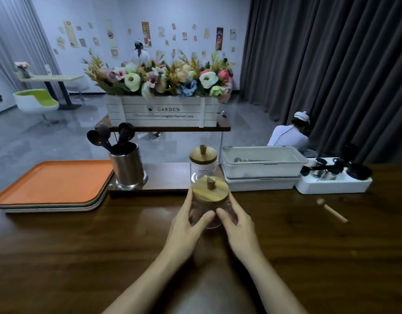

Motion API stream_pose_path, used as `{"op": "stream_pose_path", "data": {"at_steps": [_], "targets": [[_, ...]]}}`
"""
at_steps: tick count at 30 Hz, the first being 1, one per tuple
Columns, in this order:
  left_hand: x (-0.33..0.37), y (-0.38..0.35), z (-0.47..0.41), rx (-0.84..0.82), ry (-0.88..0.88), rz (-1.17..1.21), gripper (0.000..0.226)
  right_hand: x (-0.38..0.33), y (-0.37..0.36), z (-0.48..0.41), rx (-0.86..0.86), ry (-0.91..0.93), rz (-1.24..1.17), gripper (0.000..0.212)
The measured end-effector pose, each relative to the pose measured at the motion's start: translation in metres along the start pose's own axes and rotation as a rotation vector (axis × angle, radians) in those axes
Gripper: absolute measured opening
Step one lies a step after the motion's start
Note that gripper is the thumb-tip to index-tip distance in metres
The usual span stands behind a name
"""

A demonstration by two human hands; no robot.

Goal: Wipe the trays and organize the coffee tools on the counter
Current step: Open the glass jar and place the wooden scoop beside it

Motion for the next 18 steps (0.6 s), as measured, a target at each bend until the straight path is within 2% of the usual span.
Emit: {"op": "stream_pose_path", "data": {"at_steps": [9, 18], "targets": [[0.015, -0.174, 0.041, -0.018, 0.040, 0.093, 0.103, 0.023, 0.171, 0.050, 0.045, -0.039, 0.033, 0.058], [0.030, -0.265, 0.045, -0.038, 0.059, 0.125, 0.104, 0.035, 0.258, 0.059, 0.020, -0.071, 0.004, 0.059]]}}
Point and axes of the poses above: each hand's wrist, its own z-axis away from the middle knuckle, its own y-axis out of the back of the hand, x = y × z, the point moved 1 cm from there along -z, towards the middle knuckle, and after that the axes turned 11 degrees about y, right-handed, at the moved point
